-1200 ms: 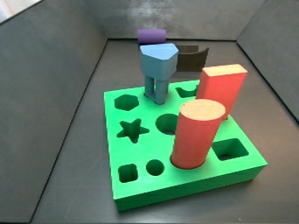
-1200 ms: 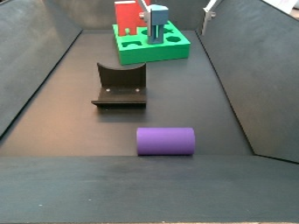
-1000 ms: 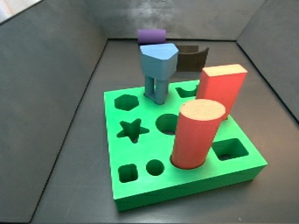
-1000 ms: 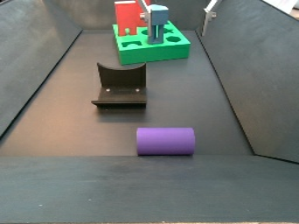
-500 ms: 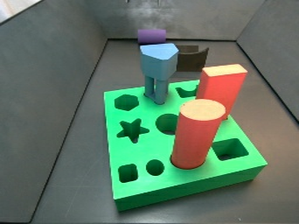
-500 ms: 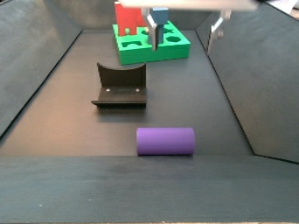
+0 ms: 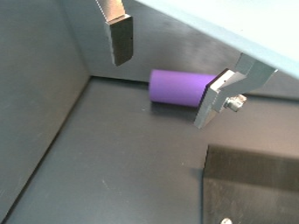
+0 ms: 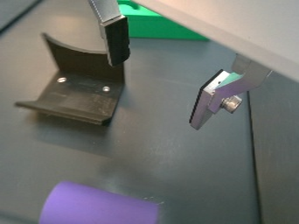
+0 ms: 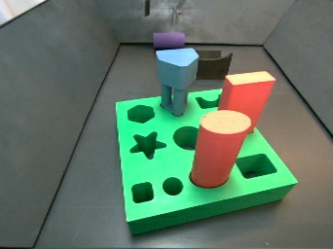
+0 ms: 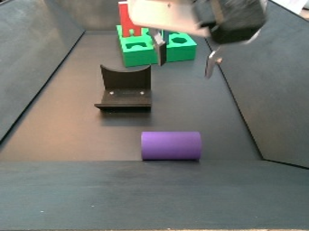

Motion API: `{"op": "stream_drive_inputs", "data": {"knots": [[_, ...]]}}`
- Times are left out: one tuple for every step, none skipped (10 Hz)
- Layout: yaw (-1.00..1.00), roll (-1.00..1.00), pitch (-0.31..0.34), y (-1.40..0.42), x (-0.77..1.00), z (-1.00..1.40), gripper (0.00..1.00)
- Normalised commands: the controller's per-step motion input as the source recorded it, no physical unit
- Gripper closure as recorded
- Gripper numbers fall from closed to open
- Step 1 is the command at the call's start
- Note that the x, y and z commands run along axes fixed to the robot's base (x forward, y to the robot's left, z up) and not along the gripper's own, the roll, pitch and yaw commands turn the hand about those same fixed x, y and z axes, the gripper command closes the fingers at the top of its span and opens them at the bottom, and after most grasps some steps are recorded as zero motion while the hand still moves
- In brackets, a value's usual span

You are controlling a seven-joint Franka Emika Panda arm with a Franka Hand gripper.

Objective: Pick up the round object. Move up. Place the round object on the fixture. Regrasp the round object. Move to above the board. Insert the round object.
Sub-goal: Pick up the round object.

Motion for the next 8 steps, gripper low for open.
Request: {"op": "stream_drive_inputs", "data": {"knots": [[0.0, 0.0, 0.013, 0.0, 0.01, 0.0, 0.0], [-0.32, 0.0, 0.009, 0.25, 0.0, -0.1, 0.0], [-0.82, 0.0, 0.073, 0.18, 0.12, -0.23, 0.0], [-0.83, 0.0, 0.076, 0.18, 0.12, -0.24, 0.0], [-0.83, 0.0, 0.083, 0.19, 0.11, -0.26, 0.0], [-0.83, 0.01, 0.096, 0.2, 0.1, -0.28, 0.0], [-0.82, 0.01, 0.099, 0.21, 0.09, -0.29, 0.0], [-0.82, 0.02, 0.111, 0.22, 0.09, -0.3, 0.0]]}}
